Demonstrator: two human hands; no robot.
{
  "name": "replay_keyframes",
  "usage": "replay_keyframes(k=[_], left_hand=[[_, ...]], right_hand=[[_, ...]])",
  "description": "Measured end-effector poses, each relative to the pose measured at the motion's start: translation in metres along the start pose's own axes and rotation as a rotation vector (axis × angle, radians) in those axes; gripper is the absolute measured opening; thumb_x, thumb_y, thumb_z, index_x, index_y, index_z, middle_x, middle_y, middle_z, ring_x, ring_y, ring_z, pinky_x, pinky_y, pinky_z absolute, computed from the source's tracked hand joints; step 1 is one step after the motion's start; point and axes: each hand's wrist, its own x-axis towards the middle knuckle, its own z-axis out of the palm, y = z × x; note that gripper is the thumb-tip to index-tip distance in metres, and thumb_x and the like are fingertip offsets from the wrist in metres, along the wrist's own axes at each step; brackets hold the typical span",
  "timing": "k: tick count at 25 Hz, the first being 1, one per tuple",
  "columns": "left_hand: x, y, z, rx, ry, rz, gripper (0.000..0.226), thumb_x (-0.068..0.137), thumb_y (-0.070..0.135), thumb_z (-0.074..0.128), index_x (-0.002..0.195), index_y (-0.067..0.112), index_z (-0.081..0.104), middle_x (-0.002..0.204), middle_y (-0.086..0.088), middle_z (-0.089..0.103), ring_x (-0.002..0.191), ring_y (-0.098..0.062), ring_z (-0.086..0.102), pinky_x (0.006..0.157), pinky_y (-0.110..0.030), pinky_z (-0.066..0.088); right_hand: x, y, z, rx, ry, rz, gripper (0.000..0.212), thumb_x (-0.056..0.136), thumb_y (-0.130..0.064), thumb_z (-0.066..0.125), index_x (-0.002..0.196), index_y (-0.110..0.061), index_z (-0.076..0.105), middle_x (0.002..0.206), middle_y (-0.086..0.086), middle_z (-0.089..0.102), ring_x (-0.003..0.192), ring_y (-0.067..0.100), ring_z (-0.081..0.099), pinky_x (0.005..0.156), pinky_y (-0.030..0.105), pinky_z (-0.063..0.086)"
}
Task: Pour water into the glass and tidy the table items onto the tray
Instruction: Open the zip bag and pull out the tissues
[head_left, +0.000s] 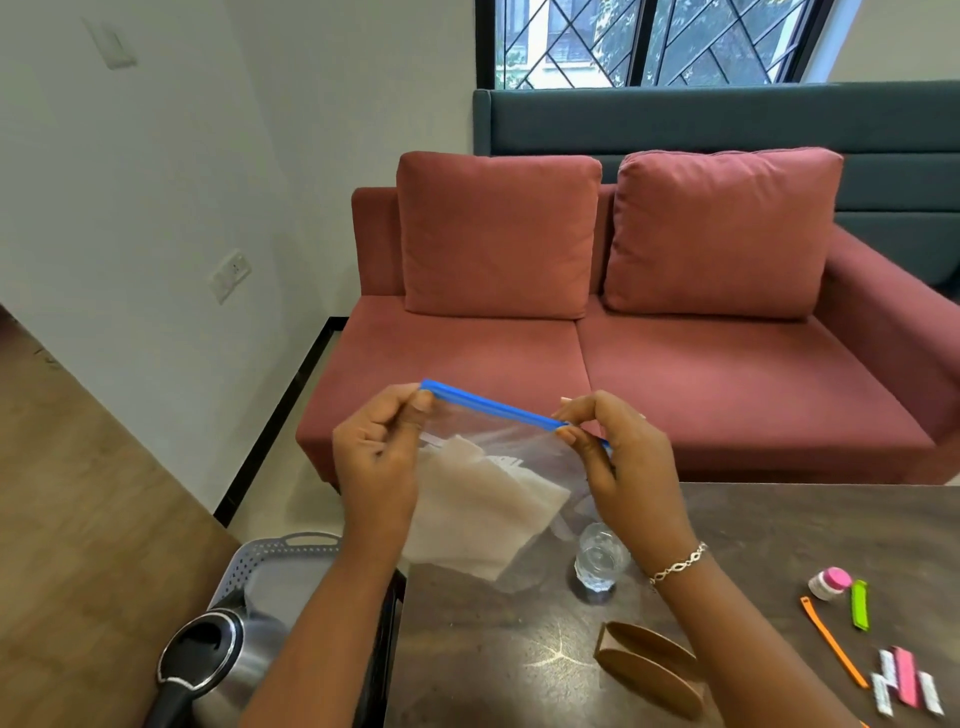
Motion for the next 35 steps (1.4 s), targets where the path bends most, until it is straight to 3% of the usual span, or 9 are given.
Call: replay_keyframes(k=[4, 8, 13, 16, 19, 21, 23, 29, 35], left_hand=[[0.009, -0.006, -0.015, -0.023, 0.045, -0.019, 0.033, 0.089, 0.011, 0.055, 0.073, 0.034, 0.071, 0.066, 0.013, 0.072, 0.064, -0.007, 0.066, 0.066, -0.028, 0.055], [0.011, -0.012, -0.011, -0.068, 0.068, -0.080, 0.023, 0.090, 0.012, 0.054, 0.078, 0.024, 0.069, 0.067, 0.009, 0.073, 0.065, -0.011, 0.068, 0.066, -0.025, 0.056], [0.003, -0.005, -0.002, -0.051, -0.086, -0.110, 0.014, 0.087, 0.015, 0.055, 0.085, 0.014, 0.068, 0.073, 0.009, 0.073, 0.073, -0.005, 0.067, 0.073, -0.016, 0.052], [-0.011, -0.007, 0.007, 0.065, 0.190, -0.181, 0.016, 0.086, 0.009, 0.061, 0.101, 0.009, 0.068, 0.096, 0.000, 0.072, 0.090, -0.008, 0.065, 0.083, -0.021, 0.050], [-0.041, -0.005, 0.019, -0.069, 0.248, -0.425, 0.009, 0.083, 0.005, 0.064, 0.085, 0.012, 0.068, 0.082, -0.002, 0.068, 0.076, -0.008, 0.062, 0.073, -0.025, 0.052], [-0.059, 0.000, 0.030, -0.283, 0.089, -0.711, 0.008, 0.083, 0.004, 0.063, 0.079, 0.008, 0.068, 0.076, -0.006, 0.069, 0.071, -0.012, 0.065, 0.066, -0.026, 0.057], [-0.067, 0.002, 0.038, -0.396, 0.026, -0.846, 0.007, 0.084, 0.003, 0.061, 0.083, 0.002, 0.068, 0.072, -0.006, 0.071, 0.068, -0.014, 0.068, 0.065, -0.028, 0.060], [-0.062, 0.006, 0.039, -0.446, 0.148, -0.835, 0.013, 0.085, -0.002, 0.058, 0.077, 0.001, 0.068, 0.062, -0.006, 0.069, 0.058, -0.011, 0.067, 0.059, -0.025, 0.059], [-0.066, 0.005, 0.034, -0.374, 0.118, -0.851, 0.012, 0.086, -0.004, 0.056, 0.082, -0.001, 0.067, 0.070, -0.011, 0.068, 0.064, -0.015, 0.069, 0.065, -0.027, 0.060]], right_hand=[[-0.004, 0.017, -0.011, -0.114, 0.009, 0.031, 0.008, 0.084, -0.007, 0.061, 0.082, 0.001, 0.061, 0.090, 0.007, 0.069, 0.090, 0.032, 0.062, 0.076, 0.035, 0.046], [-0.001, 0.017, -0.021, -0.147, -0.049, -0.020, 0.011, 0.083, -0.014, 0.064, 0.083, -0.003, 0.063, 0.087, 0.005, 0.068, 0.076, 0.029, 0.063, 0.072, 0.029, 0.040], [-0.002, -0.002, -0.014, -0.250, -0.124, -0.179, 0.007, 0.079, -0.015, 0.067, 0.083, -0.009, 0.068, 0.079, 0.001, 0.069, 0.066, 0.020, 0.062, 0.064, 0.024, 0.041], [-0.008, -0.004, -0.008, -0.227, -0.075, -0.047, 0.002, 0.078, -0.009, 0.068, 0.077, -0.009, 0.069, 0.070, 0.002, 0.067, 0.058, 0.021, 0.059, 0.053, 0.030, 0.046], [-0.016, -0.005, -0.001, -0.246, -0.022, 0.020, 0.004, 0.077, -0.008, 0.069, 0.074, -0.010, 0.069, 0.067, 0.002, 0.068, 0.056, 0.021, 0.060, 0.051, 0.037, 0.051], [-0.023, -0.009, 0.007, -0.223, -0.012, 0.008, 0.005, 0.076, -0.008, 0.069, 0.073, -0.011, 0.068, 0.068, 0.001, 0.069, 0.058, 0.022, 0.063, 0.052, 0.037, 0.051], [-0.030, -0.016, 0.014, -0.209, -0.023, -0.027, 0.005, 0.076, -0.010, 0.067, 0.074, -0.014, 0.069, 0.073, -0.002, 0.072, 0.063, 0.021, 0.066, 0.057, 0.031, 0.051], [-0.040, -0.020, 0.021, -0.084, -0.151, -0.047, 0.019, 0.082, -0.017, 0.057, 0.093, -0.010, 0.072, 0.099, 0.002, 0.072, 0.088, 0.018, 0.068, 0.076, 0.024, 0.052], [-0.034, -0.016, 0.017, 0.148, -0.241, 0.175, 0.013, 0.079, -0.003, 0.066, 0.089, -0.008, 0.073, 0.092, 0.000, 0.070, 0.086, 0.014, 0.065, 0.076, 0.021, 0.050]])
